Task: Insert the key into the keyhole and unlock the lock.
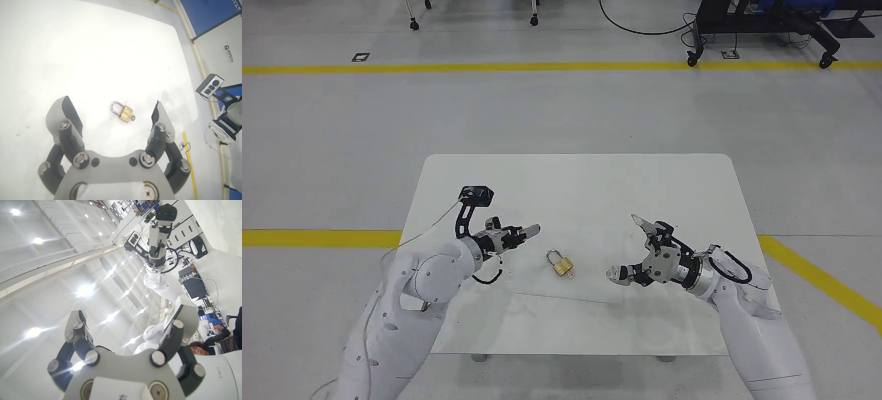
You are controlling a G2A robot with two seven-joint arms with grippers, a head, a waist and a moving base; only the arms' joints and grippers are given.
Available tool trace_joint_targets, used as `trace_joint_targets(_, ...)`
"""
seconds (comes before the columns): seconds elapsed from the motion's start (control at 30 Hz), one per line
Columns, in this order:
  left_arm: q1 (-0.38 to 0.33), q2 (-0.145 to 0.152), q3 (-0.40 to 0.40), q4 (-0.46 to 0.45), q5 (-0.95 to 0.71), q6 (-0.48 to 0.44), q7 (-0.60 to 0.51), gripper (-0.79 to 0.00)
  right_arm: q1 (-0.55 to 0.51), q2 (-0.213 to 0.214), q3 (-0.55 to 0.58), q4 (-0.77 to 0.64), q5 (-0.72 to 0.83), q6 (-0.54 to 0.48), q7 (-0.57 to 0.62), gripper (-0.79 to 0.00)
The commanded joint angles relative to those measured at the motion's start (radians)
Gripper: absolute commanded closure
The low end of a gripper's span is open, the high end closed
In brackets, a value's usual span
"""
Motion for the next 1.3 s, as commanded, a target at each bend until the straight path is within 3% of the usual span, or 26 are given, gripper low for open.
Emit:
trace_joint_targets(0.0, 0.030, 0.010, -0.058, -0.022, 0.040, 0.010, 0.024, -0.785, 0.000, 0.000, 0.000, 0.000, 0.000, 0.000, 0.000, -0.785)
trace_joint_targets(0.17, 0.052, 0.018, -0.186, 0.053, -0.081, -0.022, 0.132, -0.785, 0.000, 0.000, 0.000, 0.000, 0.000, 0.000, 0.000, -0.785)
trace_joint_targets(0.47, 0.051, 0.018, -0.193, 0.064, -0.099, -0.029, 0.135, -0.785, -0.002, -0.001, -0.002, -0.002, 0.001, -0.010, -0.010, -0.785)
trace_joint_targets(0.53, 0.051, 0.018, -0.193, 0.064, -0.099, -0.029, 0.135, -0.785, 0.002, 0.000, 0.011, -0.010, -0.014, -0.090, -0.044, -0.785)
trace_joint_targets(0.73, 0.020, 0.006, -0.161, 0.067, -0.044, 0.071, 0.337, -0.785, -0.110, 0.011, 0.171, -0.052, -0.055, -0.481, -0.100, -0.785)
trace_joint_targets(0.9, -0.006, -0.004, -0.164, 0.075, -0.078, 0.067, 0.482, -0.785, -0.201, 0.015, 0.279, -0.149, -0.186, -0.723, -0.274, -0.785)
trace_joint_targets(1.1, -0.027, -0.007, -0.158, 0.089, -0.066, 0.101, 0.497, -0.785, -0.211, 0.019, 0.338, -0.269, -0.409, -0.775, -0.518, -0.785)
trace_joint_targets(1.27, -0.027, -0.007, -0.158, 0.089, -0.065, 0.102, 0.497, -0.785, -0.211, 0.019, 0.338, -0.288, -0.440, -0.781, -0.534, -0.785)
